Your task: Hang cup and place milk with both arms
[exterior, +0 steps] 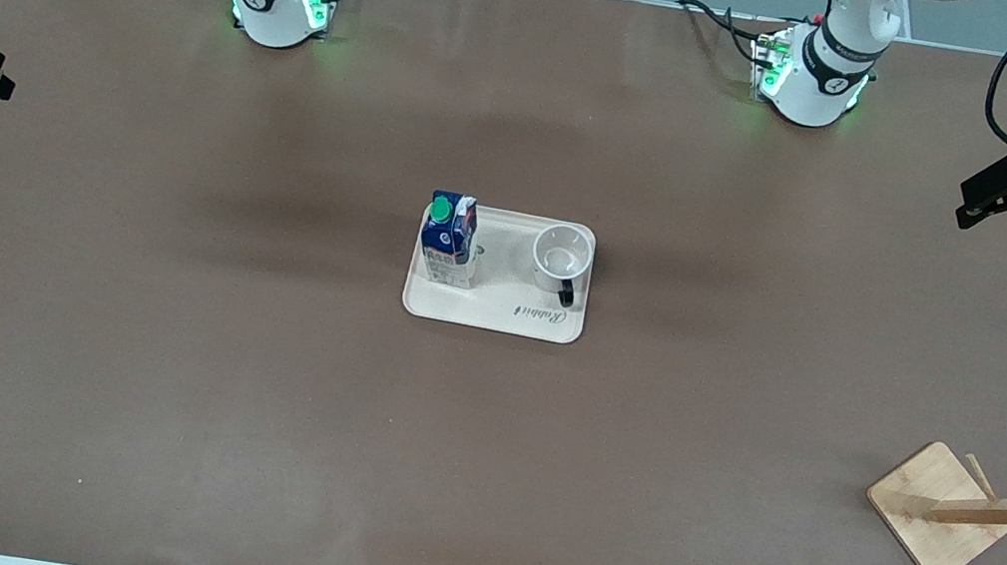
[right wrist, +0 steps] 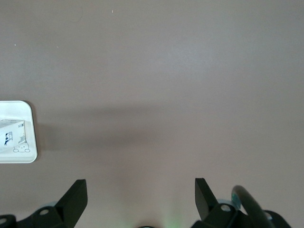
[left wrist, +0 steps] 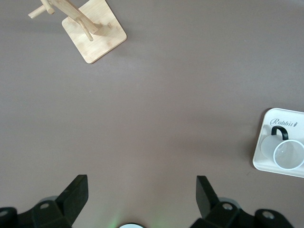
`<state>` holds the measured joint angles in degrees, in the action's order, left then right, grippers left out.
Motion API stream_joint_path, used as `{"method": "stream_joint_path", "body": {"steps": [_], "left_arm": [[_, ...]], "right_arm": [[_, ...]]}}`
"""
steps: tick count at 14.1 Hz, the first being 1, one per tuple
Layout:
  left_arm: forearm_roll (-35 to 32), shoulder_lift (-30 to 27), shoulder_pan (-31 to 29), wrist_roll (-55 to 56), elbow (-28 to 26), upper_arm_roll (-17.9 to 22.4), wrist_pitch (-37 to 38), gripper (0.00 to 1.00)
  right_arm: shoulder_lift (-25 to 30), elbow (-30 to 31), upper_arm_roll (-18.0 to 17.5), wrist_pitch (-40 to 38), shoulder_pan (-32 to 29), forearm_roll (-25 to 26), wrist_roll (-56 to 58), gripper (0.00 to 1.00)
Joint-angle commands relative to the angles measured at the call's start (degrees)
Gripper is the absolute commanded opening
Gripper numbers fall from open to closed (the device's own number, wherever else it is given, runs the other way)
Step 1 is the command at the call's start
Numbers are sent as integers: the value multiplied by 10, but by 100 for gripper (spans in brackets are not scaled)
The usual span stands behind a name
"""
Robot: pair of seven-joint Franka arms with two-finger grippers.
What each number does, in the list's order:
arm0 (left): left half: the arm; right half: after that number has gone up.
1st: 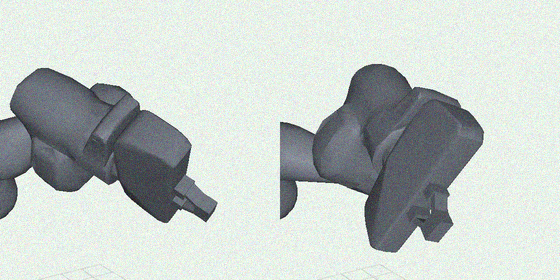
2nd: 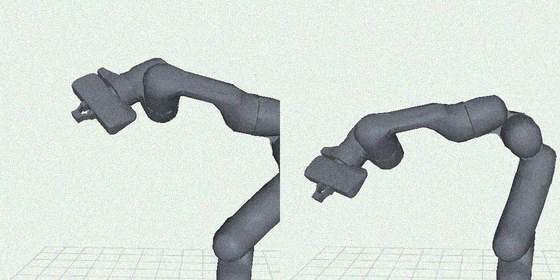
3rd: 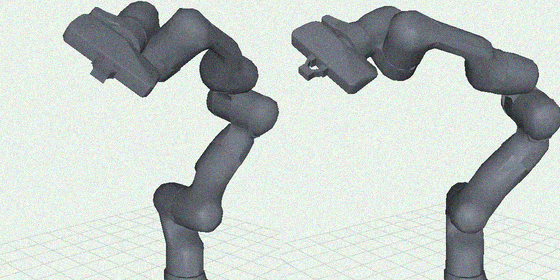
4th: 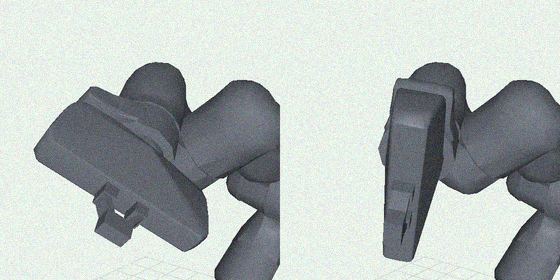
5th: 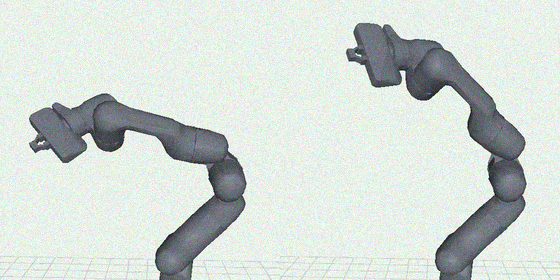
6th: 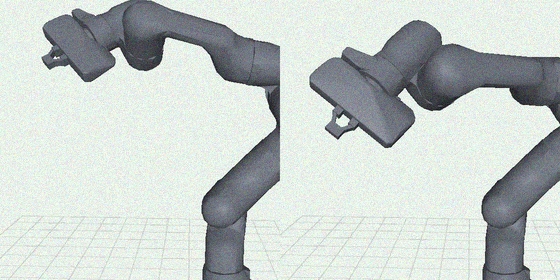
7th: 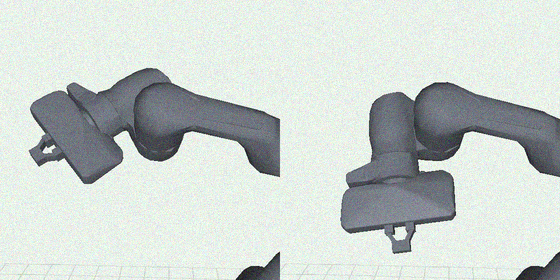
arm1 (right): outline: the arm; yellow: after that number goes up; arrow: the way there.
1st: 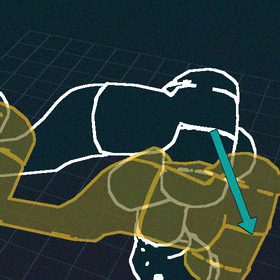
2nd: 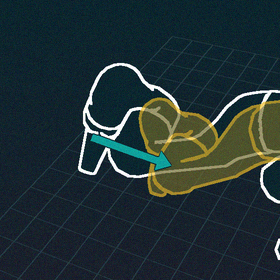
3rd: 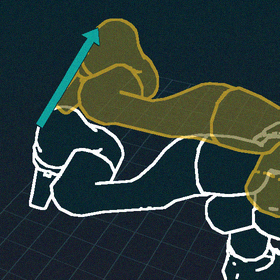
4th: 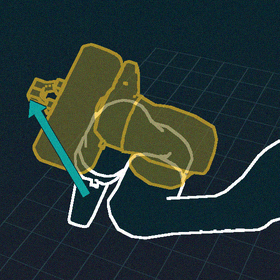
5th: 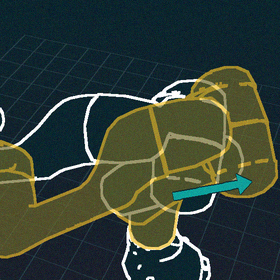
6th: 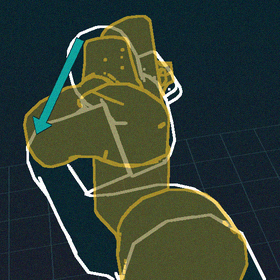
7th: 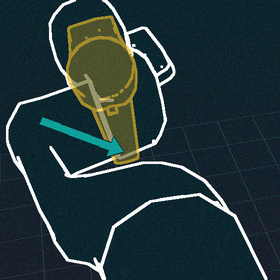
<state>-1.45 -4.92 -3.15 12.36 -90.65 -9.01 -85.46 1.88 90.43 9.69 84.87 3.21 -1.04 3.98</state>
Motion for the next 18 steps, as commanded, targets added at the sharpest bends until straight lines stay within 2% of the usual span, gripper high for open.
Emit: {"method": "stream_joint_path", "body": {"steps": [1, 5, 11, 14, 18], "left_arm": [[-10, 8, 1, 1, 15, -1, 12, 100], [-14, 9, 4, 7, 17, -1, 12, 100], [-10, 42, 9, 11, 35, -8, 12, 100], [-4, 68, 15, 37, 33, -40, 12, 100], [-2, 115, 15, 121, 28, -110, 9, 100]], "right_arm": [[5, -1, -3, -5, -7, -9, -6, 100], [5, -2, -3, -5, -10, -9, -6, 100], [5, -1, -3, -5, -10, -9, -6, 100], [5, -1, -3, -5, -10, -9, -5, 100], [4, -2, -3, -4, -13, -9, -5, 100]]}}
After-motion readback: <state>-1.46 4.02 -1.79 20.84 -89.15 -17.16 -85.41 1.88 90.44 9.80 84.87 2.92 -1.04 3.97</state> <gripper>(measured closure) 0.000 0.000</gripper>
